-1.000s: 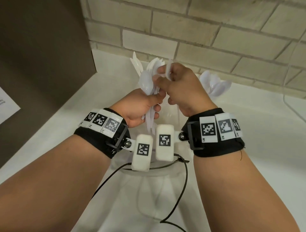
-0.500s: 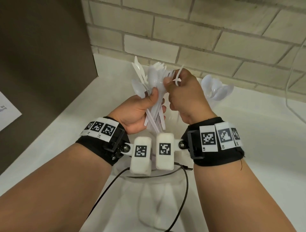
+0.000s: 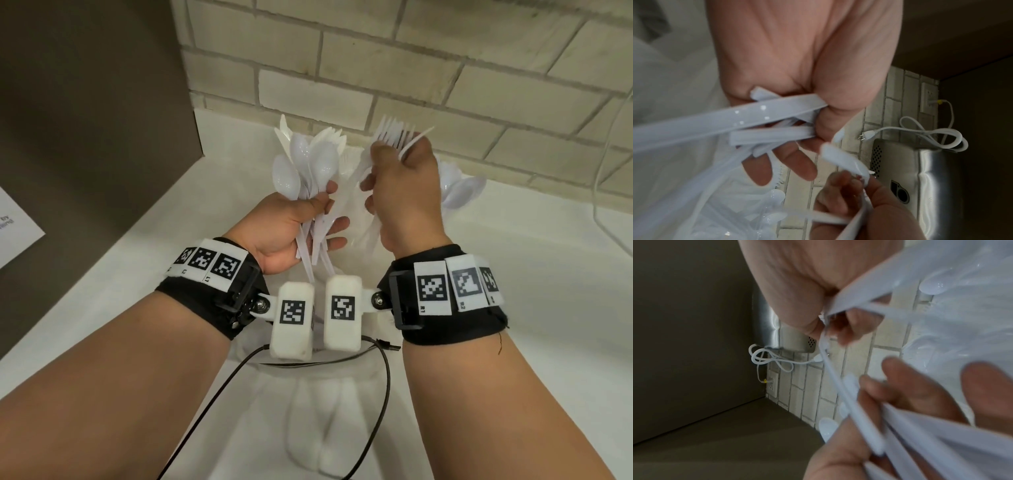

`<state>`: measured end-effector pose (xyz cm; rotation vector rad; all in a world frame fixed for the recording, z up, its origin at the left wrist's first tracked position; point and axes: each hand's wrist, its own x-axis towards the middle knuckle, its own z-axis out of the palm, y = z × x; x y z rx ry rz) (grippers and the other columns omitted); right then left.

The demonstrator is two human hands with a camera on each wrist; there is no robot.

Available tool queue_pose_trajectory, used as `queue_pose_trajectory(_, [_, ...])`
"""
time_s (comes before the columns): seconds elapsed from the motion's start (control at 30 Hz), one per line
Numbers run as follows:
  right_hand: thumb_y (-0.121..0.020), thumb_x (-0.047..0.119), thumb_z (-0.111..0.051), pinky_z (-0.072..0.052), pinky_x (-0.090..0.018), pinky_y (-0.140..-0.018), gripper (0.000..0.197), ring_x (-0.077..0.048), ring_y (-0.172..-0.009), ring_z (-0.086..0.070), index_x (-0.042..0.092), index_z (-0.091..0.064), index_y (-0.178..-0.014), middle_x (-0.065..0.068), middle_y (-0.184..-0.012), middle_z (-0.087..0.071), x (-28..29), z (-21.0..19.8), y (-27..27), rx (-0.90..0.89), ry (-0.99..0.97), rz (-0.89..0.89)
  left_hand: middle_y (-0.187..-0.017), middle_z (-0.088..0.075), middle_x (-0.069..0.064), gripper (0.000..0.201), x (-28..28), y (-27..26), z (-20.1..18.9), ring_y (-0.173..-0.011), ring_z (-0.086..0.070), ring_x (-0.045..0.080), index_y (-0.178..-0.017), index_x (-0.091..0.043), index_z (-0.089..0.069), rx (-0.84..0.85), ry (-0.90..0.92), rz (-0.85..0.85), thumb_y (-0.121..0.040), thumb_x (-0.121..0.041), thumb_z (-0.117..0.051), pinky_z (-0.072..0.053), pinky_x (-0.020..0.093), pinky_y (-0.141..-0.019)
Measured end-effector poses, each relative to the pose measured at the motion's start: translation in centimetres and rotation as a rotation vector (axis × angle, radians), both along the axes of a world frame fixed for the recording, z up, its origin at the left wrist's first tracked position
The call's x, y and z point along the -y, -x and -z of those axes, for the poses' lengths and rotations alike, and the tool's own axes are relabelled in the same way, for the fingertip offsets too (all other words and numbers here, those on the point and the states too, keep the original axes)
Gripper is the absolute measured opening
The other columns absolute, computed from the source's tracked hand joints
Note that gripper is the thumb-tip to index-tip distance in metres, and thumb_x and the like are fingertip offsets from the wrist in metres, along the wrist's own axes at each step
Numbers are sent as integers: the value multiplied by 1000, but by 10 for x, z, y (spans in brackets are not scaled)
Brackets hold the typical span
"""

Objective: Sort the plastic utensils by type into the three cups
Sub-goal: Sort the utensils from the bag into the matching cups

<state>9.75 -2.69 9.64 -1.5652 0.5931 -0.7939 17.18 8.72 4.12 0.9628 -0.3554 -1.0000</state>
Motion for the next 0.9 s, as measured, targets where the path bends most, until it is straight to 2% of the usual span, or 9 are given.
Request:
queue_pose_trajectory(0.07, [-94, 20, -45, -56, -36, -65, 9, -19, -77, -66, 20, -47, -103, 0, -91, -61, 1, -3, -1, -12, 79, -39, -78, -58, -3, 20, 1, 1, -1, -60, -57, 14, -112, -16, -62, 38, -2, -7, -97, -12, -48, -57, 34, -64])
queue_pose_trajectory(0.13, [-95, 18, -43, -55, -40, -78, 18, -19, -84, -64, 16, -44, -113, 0, -95, -60, 1, -6, -2, -96, 268, -76, -73, -59, -8, 23, 2, 3, -1, -54, -42, 9, -117, -17, -55, 94, 0, -4, -98, -9, -48, -44, 24, -54])
queue_pose_trajectory(0.23, [-91, 11, -51, -49, -32, -56, 18, -18, -65, -56, 17, -43, -106, -4, -85, -60, -2, -8, -5, -147, 398, -181, -71, -55, -4, 16, 3, 5, 0, -57, -39, 10, -101, -18, -57, 159, 25, 12, -91, -6, -58, -40, 23, -54])
queue_pose_trajectory(0.33, [-80, 18, -70, -45, -24, -61, 23, -16, -72, -57, 14, -54, -96, 2, -83, -62, -4, -9, -5, -203, 515, -230, -74, -48, -1, 15, 1, 5, -1, -62, -44, 9, -81, -18, -53, 201, 14, 31, -78, -5, -61, -41, 25, -59])
queue_pose_trajectory(0.5, [-73, 28, -77, -51, -32, -67, 29, -23, -77, -65, 5, -64, -87, -7, -85, -69, -8, -6, -8, -341, 568, -196, -78, -49, -2, 26, 3, 5, -1, -66, -51, 7, -84, -19, -50, 269, 3, 64, -71, 3, -55, -42, 27, -62])
queue_pose_trajectory(0.6, [-80, 24, -71, -47, -26, -53, 20, -19, -67, -63, 7, -65, -88, -8, -82, -69, -7, -5, -8, -340, 512, -209, -78, -53, -4, 23, 2, 6, -2, -72, -52, 7, -90, -19, -53, 233, -1, 70, -80, 1, -57, -47, 27, -67])
queue_pose_trajectory(0.7, [-87, 19, -67, -36, -15, -37, 9, -5, -47, -54, 11, -63, -90, -4, -78, -67, -8, -5, -2, -276, 323, -246, -86, -51, 3, 8, 0, 6, -2, -79, -53, 13, -96, -16, -57, 125, 56, 50, -89, -11, -55, -52, 33, -72])
queue_pose_trajectory(0.8, [-91, 16, -63, -36, -17, -35, 7, 0, -36, -48, 14, -57, -92, 1, -69, -60, -8, -4, 2, -185, 134, -293, -99, -59, 7, 26, 1, 5, 0, -87, -62, 18, -110, -17, -59, 57, 94, 71, -88, -30, -57, -55, 38, -80])
queue_pose_trajectory(0.9, [-93, 18, -61, -36, -23, -40, 7, -5, -37, -47, 14, -55, -95, -2, -71, -58, -4, 1, 3, -161, 77, -303, -80, -62, 4, 29, 0, 5, -1, -75, -61, 17, -103, -13, -61, -20, 117, 51, -89, -37, -52, -54, 35, -74])
